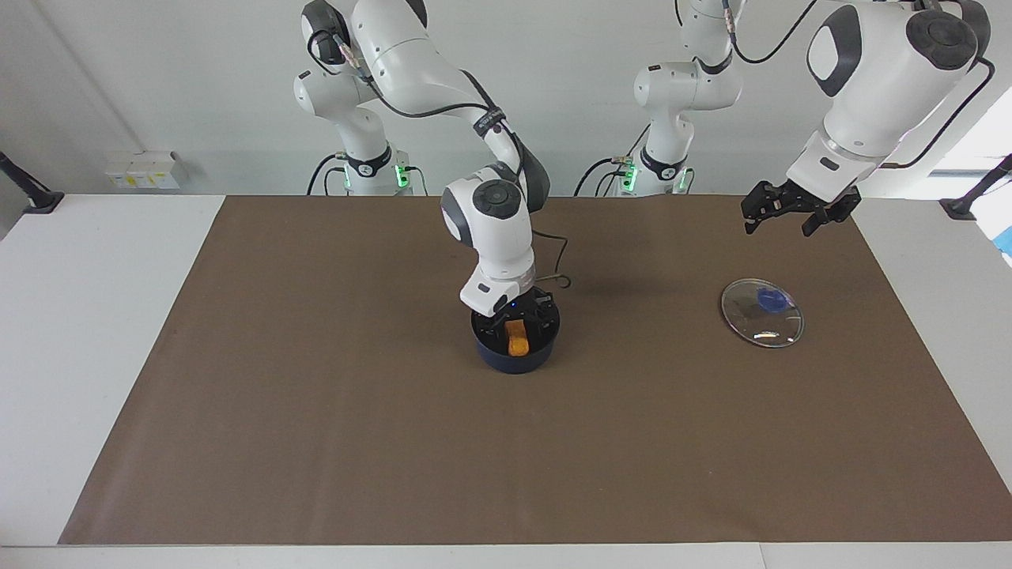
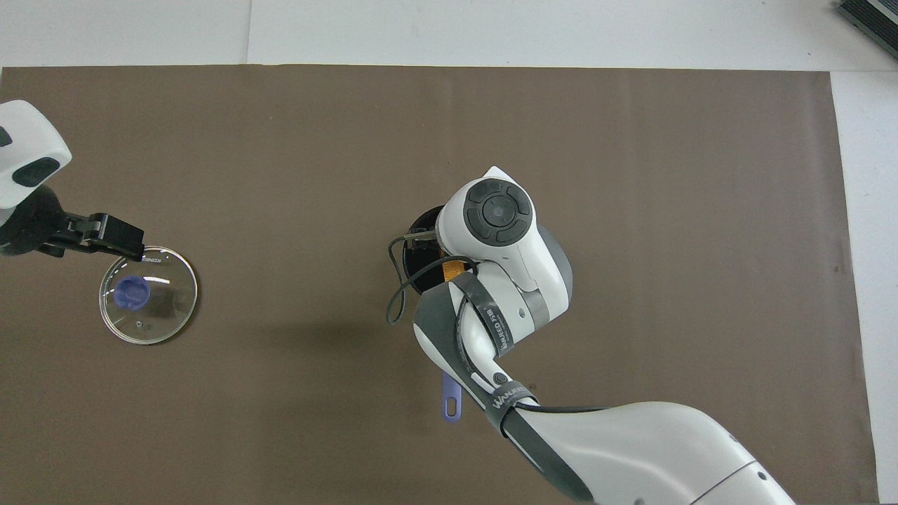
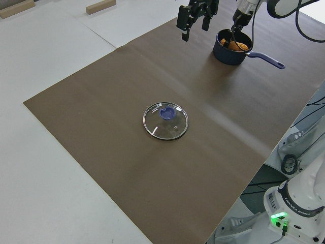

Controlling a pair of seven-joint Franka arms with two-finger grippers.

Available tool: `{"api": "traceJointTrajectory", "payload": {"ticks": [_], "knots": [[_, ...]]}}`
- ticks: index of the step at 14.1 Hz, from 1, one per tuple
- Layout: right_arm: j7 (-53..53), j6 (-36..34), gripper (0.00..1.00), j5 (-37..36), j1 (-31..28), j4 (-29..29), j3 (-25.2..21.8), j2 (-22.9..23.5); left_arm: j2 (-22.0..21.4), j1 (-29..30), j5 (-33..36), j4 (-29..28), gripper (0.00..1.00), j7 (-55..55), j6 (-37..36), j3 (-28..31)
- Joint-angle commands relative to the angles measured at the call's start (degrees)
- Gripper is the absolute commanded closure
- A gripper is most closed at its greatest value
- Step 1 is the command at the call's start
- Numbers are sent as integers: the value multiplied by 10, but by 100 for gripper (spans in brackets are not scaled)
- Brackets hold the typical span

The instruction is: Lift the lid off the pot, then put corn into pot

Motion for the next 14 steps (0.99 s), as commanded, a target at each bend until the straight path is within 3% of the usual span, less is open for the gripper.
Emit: {"api": "traceJointTrajectory", "payload": {"ticks": [1,6,10,14], "knots": [[0,-40,0,9,-7,0,-4,-47,-6,3,-4,-2,0,1,-6,-1],[-8,-167,0,-3,-63,0,-7,-148,-4,3,-22,24,0,9,-12,3],[-53,-240,0,-3,-113,0,-6,-204,13,3,-21,63,0,9,-34,3],[-120,-332,0,-2,-160,-1,-7,-259,9,6,-20,63,0,16,-26,0]]}}
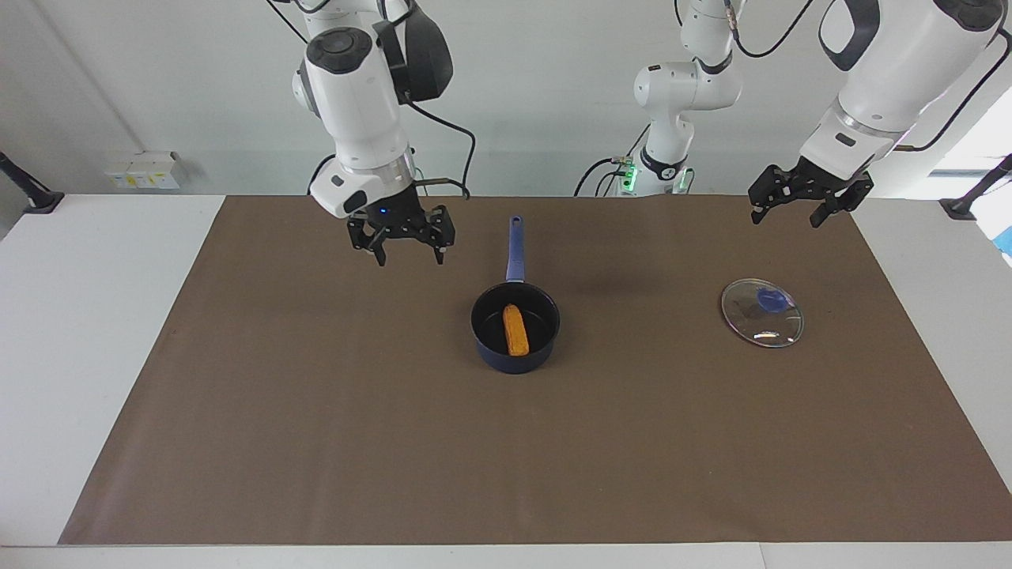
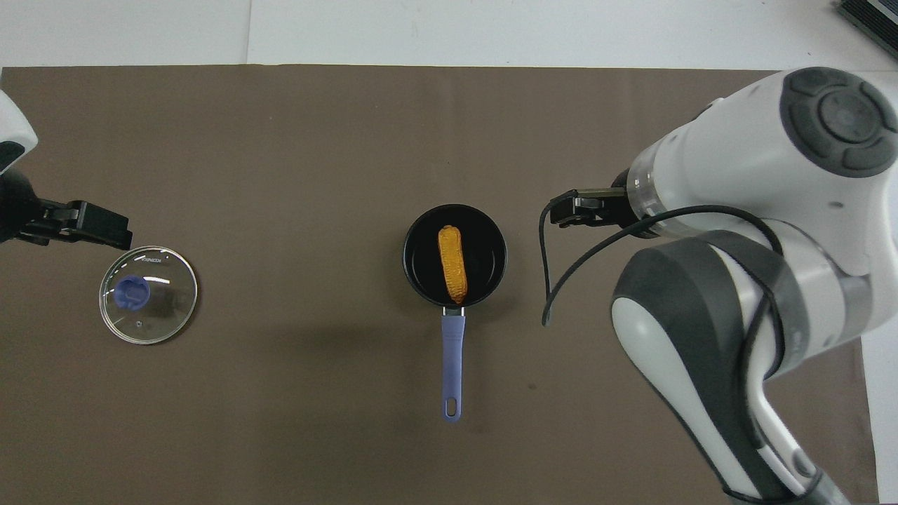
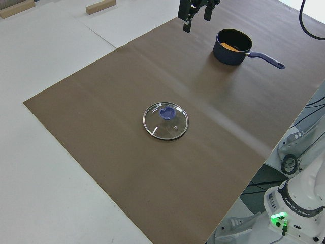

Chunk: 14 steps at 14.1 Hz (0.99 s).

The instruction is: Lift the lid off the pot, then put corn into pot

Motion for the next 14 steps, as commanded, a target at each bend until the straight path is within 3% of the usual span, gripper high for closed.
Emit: {"api": "traceJointTrajectory", "payload": {"ticks": [1,6,11,14], "knots": [[-51,-56,0,1,-37,-15,7,-43,5,6,-5,15,0,13,-11,-2],[-91,-143,0,1,-89,-16,7,-75,4,6,-5,12,0,13,-10,-3],[-120,-150,0,-2,-144,-13,2,-92,4,6,-6,12,0,15,-16,-3],[-127,-160,0,-7,-165,29,-14,-93,4,8,-7,12,0,10,-13,-3]]}}
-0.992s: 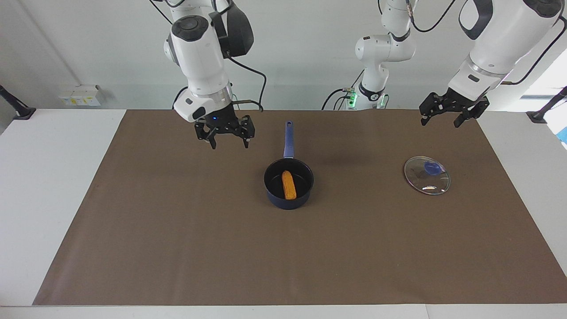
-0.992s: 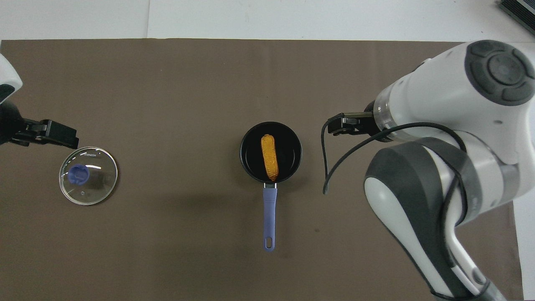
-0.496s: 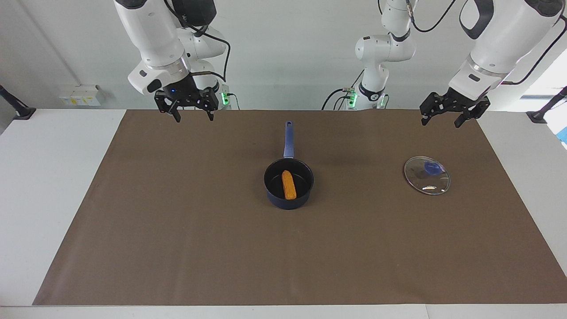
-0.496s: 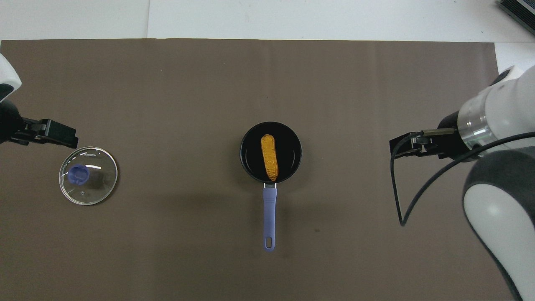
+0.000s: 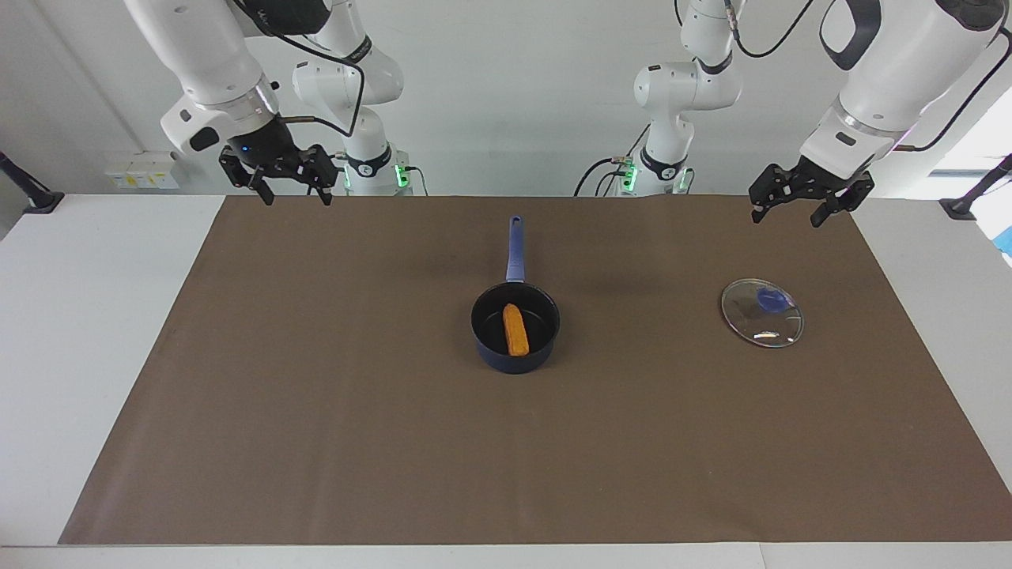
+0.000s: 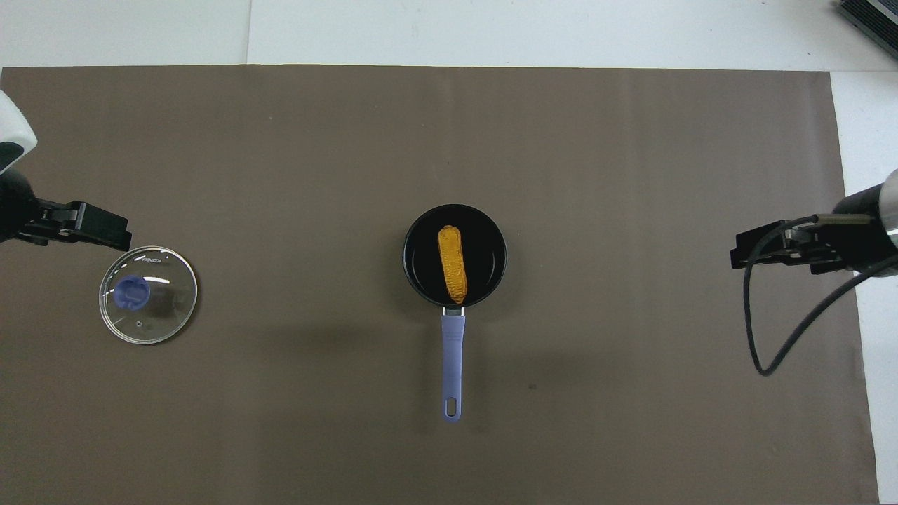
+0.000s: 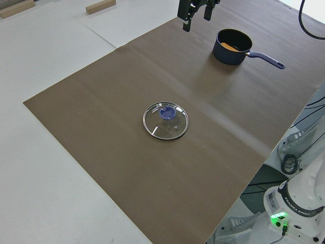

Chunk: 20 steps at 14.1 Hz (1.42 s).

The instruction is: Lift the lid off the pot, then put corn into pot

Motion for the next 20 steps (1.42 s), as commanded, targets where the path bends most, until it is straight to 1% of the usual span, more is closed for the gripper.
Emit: {"api": "traceJointTrajectory", "payload": {"ticks": [1,4,7,8,10,14,16,19,20], "knots": [[-15,-10,0,5,-14,18,-8,-10,3,8,-7,10,0,5,-10,-2],[-28,-6,0,1,-6,17,0,-10,3,9,-7,10,0,5,-10,-3],[-89,-5,0,-20,-6,19,0,-9,3,9,-7,10,0,5,-10,-2],[-93,-8,0,-33,-5,25,0,-5,3,10,-7,10,0,5,-10,-2],[-100,-16,0,-60,-8,59,0,1,3,9,-7,10,0,5,-10,-2],[-100,-20,0,-50,-5,60,0,3,3,10,-7,10,0,5,-10,-2],[-99,-23,0,-30,-6,59,-1,1,3,9,-7,10,0,5,-10,-3],[-98,-29,0,-28,-6,61,-1,0,3,9,-7,10,0,5,-10,-2],[-98,-42,0,-28,-6,61,-1,-3,3,9,-7,10,0,5,-10,-2]]}}
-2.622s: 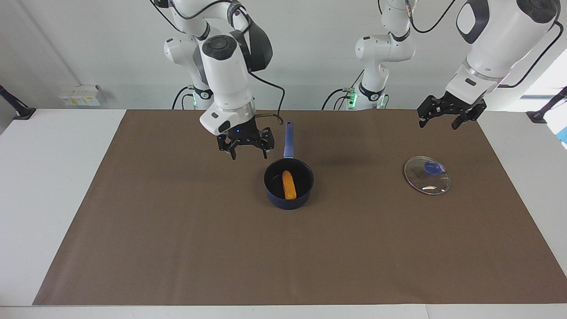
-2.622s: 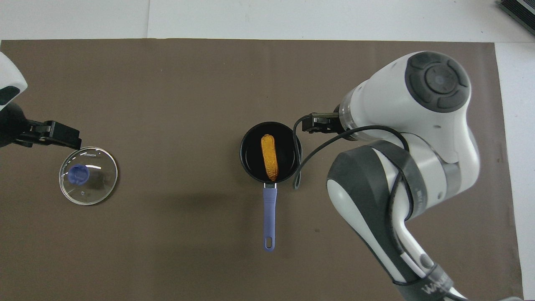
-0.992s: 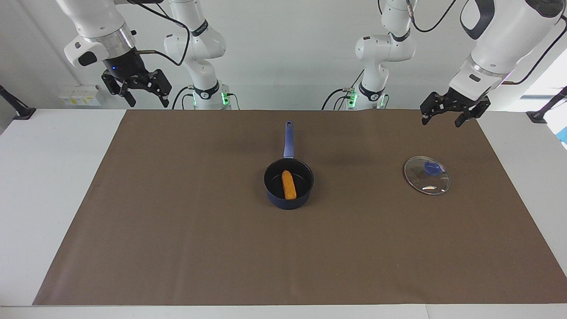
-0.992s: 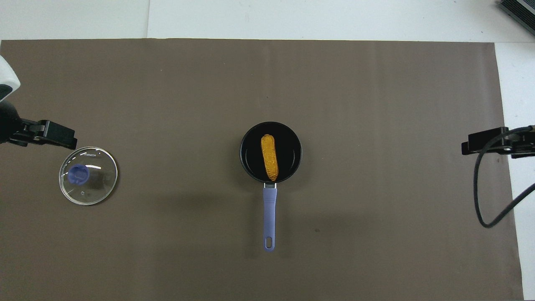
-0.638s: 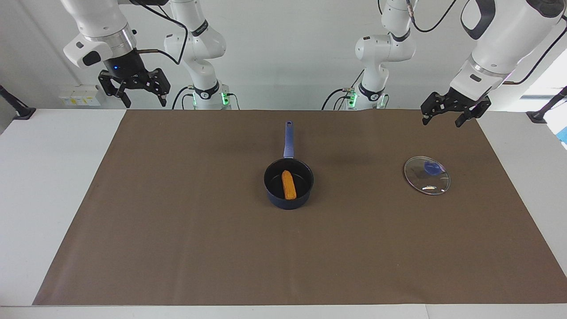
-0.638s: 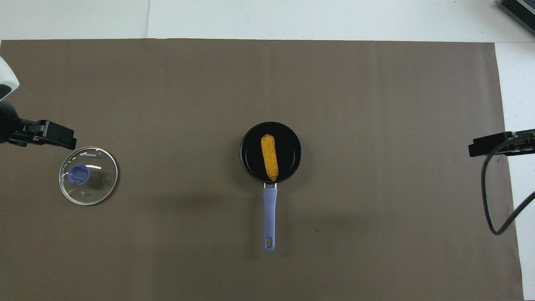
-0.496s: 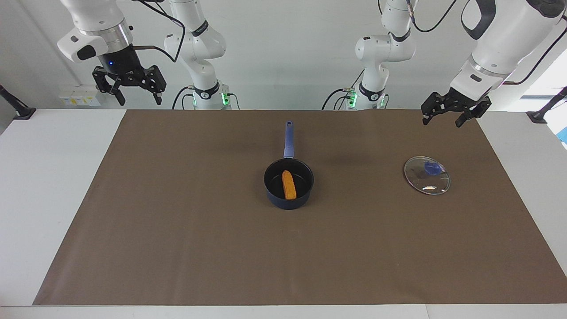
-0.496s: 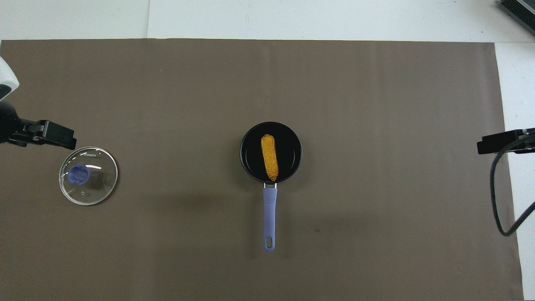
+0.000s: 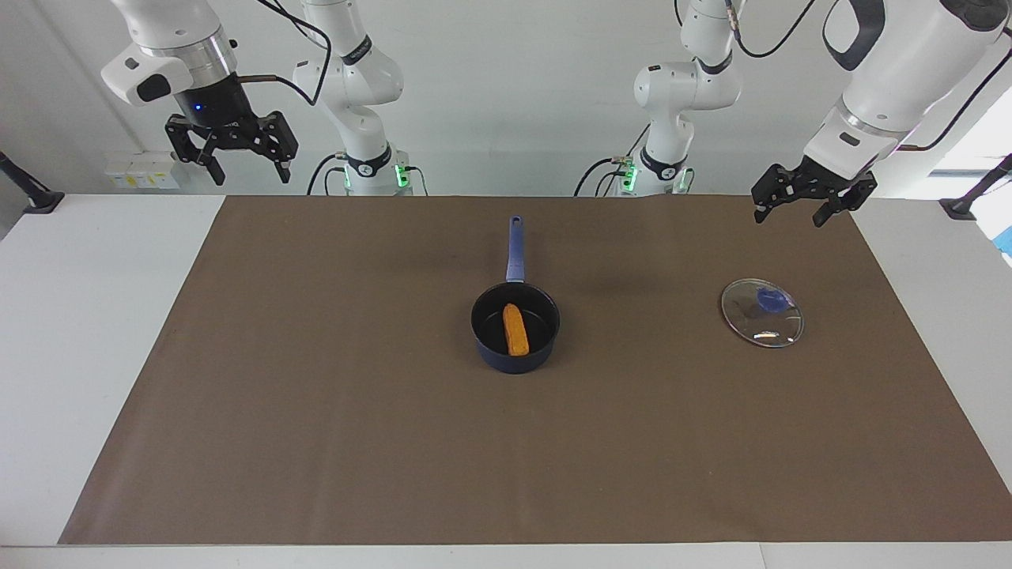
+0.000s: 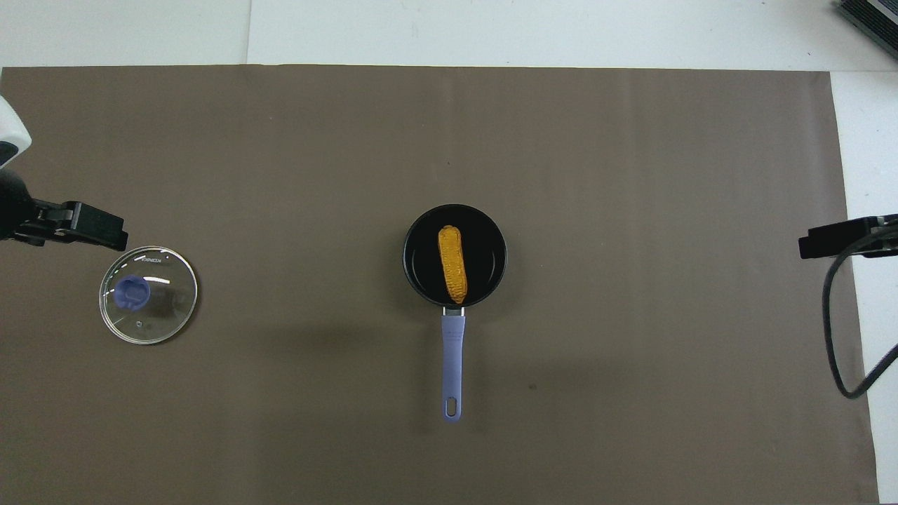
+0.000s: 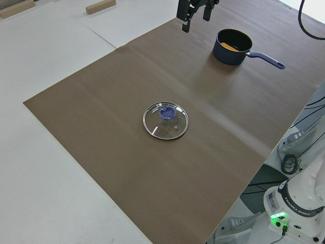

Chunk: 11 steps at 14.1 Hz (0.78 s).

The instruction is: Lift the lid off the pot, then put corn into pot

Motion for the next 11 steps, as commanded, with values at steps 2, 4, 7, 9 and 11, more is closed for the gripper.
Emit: {"api": "traceJointTrajectory", "payload": {"ticks": [2,4,7,9,11], "knots": [[-12,-33,0,11,-2,12,-4,1,3,5,-7,10,0,5,-10,-2],[-12,-30,0,11,-2,8,-4,1,3,5,-7,10,0,5,-10,-2],[-11,-28,0,11,-2,8,-4,1,3,5,-7,10,0,5,-10,-2],[-12,-32,0,11,-2,8,-2,1,3,5,-7,10,0,5,-10,-2],[-13,-32,0,10,-2,8,-2,1,3,5,-7,10,0,5,-10,-2]]}}
